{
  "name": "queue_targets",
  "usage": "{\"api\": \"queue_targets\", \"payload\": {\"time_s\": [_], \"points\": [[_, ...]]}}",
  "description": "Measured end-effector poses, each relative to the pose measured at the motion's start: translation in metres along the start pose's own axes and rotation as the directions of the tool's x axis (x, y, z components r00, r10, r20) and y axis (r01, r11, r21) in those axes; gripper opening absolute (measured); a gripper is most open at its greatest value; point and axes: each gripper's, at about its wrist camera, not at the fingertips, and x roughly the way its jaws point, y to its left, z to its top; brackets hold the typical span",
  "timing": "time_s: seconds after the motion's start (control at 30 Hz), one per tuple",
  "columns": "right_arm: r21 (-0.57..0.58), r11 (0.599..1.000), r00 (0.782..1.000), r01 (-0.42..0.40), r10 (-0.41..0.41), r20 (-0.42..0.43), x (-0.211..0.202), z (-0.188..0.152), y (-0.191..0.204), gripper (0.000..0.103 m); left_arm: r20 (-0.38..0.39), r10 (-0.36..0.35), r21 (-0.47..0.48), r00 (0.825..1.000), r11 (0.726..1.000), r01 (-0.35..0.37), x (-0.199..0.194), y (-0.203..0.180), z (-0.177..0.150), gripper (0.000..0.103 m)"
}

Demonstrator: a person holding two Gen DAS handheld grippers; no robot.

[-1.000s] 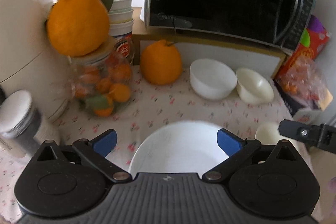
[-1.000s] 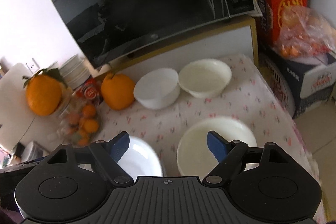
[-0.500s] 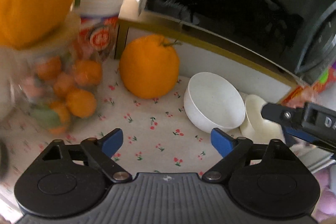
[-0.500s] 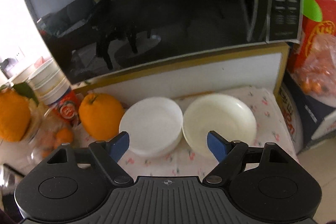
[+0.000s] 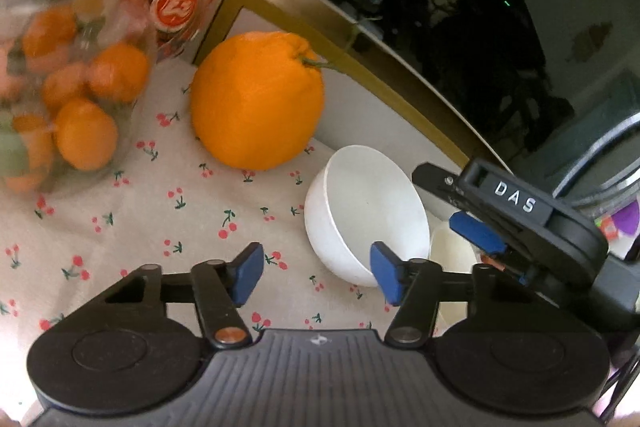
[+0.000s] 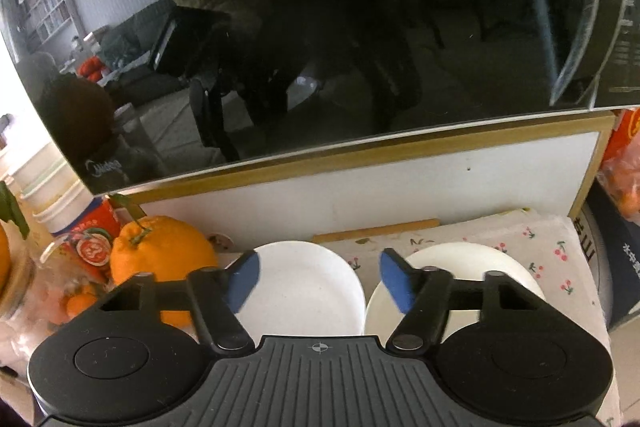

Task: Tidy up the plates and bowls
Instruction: 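Move the left gripper to the small white bowl and grasp its rim, then lift the small white bowl and carry it over the white bowl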

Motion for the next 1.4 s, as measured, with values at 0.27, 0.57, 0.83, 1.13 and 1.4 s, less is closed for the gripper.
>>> {"api": "queue_targets", "payload": {"time_s": [0.27, 0.57, 0.83, 1.13, 1.4], "points": [[-0.052, 0.998, 1.0, 0.019, -0.02, -0.019, 0.022, 0.002, 0.002, 0.037, -0.003, -0.037, -0.056, 0.999, 0.998, 0.037, 0.007, 0.001, -0.006, 0.038], [-0.071, 0.997, 0.998, 0.04, -0.043, -0.043, 0.03, -0.003, -0.001, 0.02, 0.006, -0.072, -0.065, 0.997, 0.995, 0.072, 0.005, 0.004, -0.009, 0.024], [-0.088, 0.996, 0.999, 0.028, -0.03, -0.027, 0.029, -0.004, 0.003, 0.017, 0.003, -0.08, -0.067, 0.997, 0.995, 0.08, 0.009, 0.001, -0.007, 0.017], [-0.064, 0.998, 1.0, -0.003, 0.002, -0.014, 0.019, -0.005, 0.003, 0.016, -0.004, -0.05, -0.061, 0.999, 0.997, 0.05, 0.002, 0.003, -0.007, 0.016], [-0.066, 0.998, 1.0, 0.012, -0.011, 0.007, 0.001, -0.003, 0.01, 0.016, 0.008, -0.065, -0.039, 0.998, 0.997, 0.065, -0.016, -0.005, -0.004, 0.016]]}}
